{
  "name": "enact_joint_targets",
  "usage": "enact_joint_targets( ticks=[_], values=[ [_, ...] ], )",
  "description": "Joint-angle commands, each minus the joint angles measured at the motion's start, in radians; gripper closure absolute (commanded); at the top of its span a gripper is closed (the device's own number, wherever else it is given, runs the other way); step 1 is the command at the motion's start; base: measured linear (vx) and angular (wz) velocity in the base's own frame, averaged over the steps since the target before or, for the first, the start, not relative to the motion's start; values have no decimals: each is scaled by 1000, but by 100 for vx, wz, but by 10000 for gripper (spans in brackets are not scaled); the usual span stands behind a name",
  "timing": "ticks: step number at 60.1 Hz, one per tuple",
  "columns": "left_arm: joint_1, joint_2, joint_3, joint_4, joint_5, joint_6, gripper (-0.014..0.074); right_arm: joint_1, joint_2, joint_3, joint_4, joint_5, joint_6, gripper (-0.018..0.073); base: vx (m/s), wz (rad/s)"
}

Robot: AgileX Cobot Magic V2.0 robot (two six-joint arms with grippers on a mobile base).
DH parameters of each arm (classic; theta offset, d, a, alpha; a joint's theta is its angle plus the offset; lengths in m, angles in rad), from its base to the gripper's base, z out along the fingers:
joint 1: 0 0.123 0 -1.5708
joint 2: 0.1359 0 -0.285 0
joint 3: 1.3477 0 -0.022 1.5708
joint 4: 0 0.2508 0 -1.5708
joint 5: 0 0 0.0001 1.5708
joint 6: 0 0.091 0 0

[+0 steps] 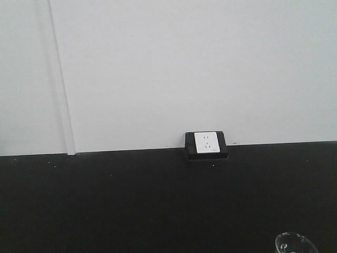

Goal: Grab transparent chemical and place on left bench
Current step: 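Move the right gripper down around the glass beaker with the pipette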

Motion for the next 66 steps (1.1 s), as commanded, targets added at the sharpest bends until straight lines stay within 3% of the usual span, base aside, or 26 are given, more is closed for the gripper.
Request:
enact_joint_targets(
  ticks=[1,10,22,29,54,66],
  values=[
    [-2,-19,16,-1,-78,-8,600,-7,-12,4,34,-191,19,566,0,0],
    [-2,-19,16,-1,-78,-8,600,-7,-11,-36,111,-268,12,564,0,0],
    [-2,-19,16,-1,-78,-8,600,-7,109,-145,99,-173,-40,560,0,0],
    [-2,-19,16,-1,-78,-8,600,-7,265,-203,99,-193,-82,557,0,0],
    [-2,-19,16,-1,-78,-8,600,-7,832,-211,98,-635,-64,511,0,0],
    [-2,-19,16,-1,-78,-8,600,-7,1027,-211,34,-793,-3,370,0,0]
  ],
)
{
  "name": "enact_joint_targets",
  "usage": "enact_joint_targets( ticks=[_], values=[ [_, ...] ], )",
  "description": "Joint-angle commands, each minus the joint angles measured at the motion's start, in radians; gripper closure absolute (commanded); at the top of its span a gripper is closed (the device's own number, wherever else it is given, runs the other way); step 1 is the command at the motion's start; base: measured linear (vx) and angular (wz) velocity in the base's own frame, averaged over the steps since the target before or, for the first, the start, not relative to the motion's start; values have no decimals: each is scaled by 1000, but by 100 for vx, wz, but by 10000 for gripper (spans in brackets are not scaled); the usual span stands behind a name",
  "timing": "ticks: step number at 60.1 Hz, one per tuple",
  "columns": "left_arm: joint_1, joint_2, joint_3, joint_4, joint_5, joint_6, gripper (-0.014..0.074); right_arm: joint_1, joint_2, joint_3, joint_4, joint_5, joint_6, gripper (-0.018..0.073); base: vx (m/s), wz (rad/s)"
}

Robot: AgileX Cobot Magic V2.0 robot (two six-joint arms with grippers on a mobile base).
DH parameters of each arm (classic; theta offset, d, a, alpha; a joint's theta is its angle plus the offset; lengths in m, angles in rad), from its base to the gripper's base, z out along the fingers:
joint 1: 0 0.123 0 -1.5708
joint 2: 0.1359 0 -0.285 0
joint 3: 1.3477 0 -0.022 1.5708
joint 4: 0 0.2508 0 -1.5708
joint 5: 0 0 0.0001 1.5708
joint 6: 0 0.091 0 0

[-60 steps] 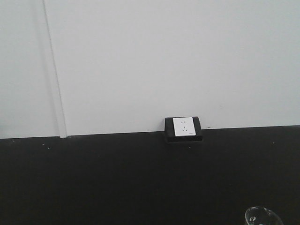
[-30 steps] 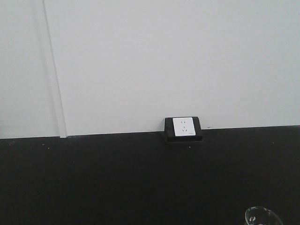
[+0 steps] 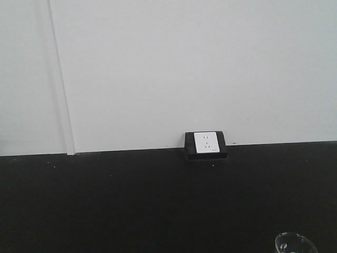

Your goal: Grab transparent chemical and place on left bench

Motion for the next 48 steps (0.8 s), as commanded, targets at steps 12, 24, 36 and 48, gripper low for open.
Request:
enact_joint_targets(
  ticks=[12,24,36,48],
  values=[
    [-2,-19,16,-1,-78,-8,600,-7,154,-32,-419,-166,62,126,0,0],
    [-2,-19,16,-1,-78,-8,600,-7,180,-36,-524,-211,130,57,0,0],
    [-2,-19,16,-1,-78,-8,600,-7,237,-109,-526,-188,111,60,0,0],
    [-2,-19,16,-1,-78,-8,600,-7,347,-189,-536,-128,137,60,0,0]
  ],
)
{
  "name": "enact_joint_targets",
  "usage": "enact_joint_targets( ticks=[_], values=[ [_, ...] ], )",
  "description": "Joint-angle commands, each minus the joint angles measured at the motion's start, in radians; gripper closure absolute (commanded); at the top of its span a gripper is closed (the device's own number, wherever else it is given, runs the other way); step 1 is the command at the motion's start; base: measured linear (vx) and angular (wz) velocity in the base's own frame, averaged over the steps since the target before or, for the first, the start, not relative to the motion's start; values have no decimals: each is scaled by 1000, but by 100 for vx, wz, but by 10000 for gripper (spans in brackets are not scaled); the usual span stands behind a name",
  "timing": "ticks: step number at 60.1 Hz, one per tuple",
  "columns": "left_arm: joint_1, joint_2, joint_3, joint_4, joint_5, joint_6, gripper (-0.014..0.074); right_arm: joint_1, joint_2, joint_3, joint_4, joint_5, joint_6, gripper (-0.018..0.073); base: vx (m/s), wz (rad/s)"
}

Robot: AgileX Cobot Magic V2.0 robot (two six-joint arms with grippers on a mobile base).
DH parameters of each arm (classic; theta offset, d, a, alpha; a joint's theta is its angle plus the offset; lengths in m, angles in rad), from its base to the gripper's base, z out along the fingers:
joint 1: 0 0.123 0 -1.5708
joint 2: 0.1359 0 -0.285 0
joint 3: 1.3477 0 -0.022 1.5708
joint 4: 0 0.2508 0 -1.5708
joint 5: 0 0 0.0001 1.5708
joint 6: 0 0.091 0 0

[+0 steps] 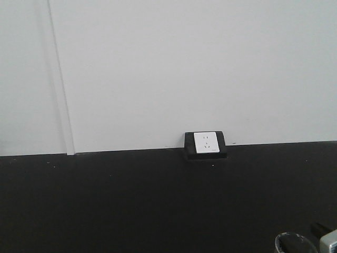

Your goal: Grab transparent chemical and place on left bench

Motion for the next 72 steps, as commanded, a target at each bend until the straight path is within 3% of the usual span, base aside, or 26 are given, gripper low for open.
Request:
enact_joint_targets(
  ticks=[1,20,49,72],
  values=[
    [-2,-19,16,-1,-78,-8,600,-6,28,-43,-11,-40,21,60,0,0],
    [-2,-19,16,-1,-78,-8,600,-6,79,-43,-59,-42,28,77,0,0],
    [-2,-19,16,-1,-78,-8,600,-6,79,-43,-55,-19,34,426,0,0],
    [-2,-19,16,-1,-78,-8,600,-6,-80,-43,11,29,39,552,0,0]
  ],
)
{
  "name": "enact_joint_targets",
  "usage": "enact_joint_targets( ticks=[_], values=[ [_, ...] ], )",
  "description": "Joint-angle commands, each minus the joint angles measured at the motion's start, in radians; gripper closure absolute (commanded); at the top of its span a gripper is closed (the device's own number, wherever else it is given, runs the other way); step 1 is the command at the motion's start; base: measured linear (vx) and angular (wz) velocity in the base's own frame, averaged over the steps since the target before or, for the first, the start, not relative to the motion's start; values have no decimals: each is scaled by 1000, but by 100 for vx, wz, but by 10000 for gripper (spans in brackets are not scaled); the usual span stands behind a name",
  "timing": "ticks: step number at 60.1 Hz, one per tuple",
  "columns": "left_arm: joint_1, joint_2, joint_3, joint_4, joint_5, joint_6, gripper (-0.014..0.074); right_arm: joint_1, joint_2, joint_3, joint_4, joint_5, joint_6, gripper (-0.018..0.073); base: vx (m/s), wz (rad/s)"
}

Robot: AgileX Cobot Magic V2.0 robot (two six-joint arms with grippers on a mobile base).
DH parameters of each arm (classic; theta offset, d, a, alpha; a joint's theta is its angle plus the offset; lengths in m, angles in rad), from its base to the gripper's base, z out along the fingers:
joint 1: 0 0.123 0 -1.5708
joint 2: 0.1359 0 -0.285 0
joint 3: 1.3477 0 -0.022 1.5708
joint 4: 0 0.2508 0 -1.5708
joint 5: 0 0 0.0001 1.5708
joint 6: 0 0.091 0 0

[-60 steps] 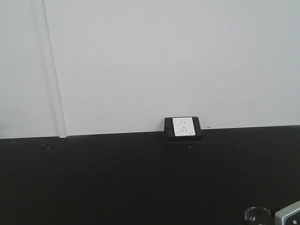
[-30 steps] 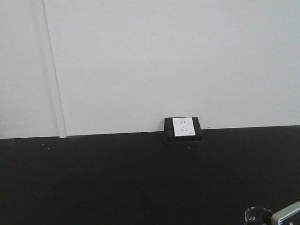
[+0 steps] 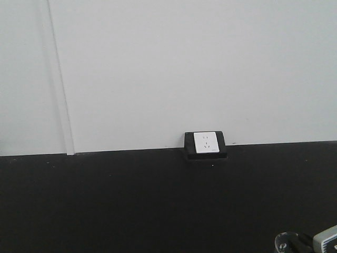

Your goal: Grab transparent chemical and place on left bench

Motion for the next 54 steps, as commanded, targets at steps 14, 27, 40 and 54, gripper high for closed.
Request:
enact_joint_targets(
  ticks=[14,27,40,54],
  values=[
    [-2,-19,16,-1,-78,-8,600,-6,-399,-27,34,178,116,549,0,0],
    [-2,-19,16,-1,-78,-8,600,-6,-652,-27,31,410,177,549,0,0],
    [-2,-19,16,-1,-78,-8,600,-6,-794,-27,31,503,177,549,0,0],
    [-2,-19,16,-1,-78,-8,600,-6,-836,-27,31,525,177,549,0,0]
  ],
)
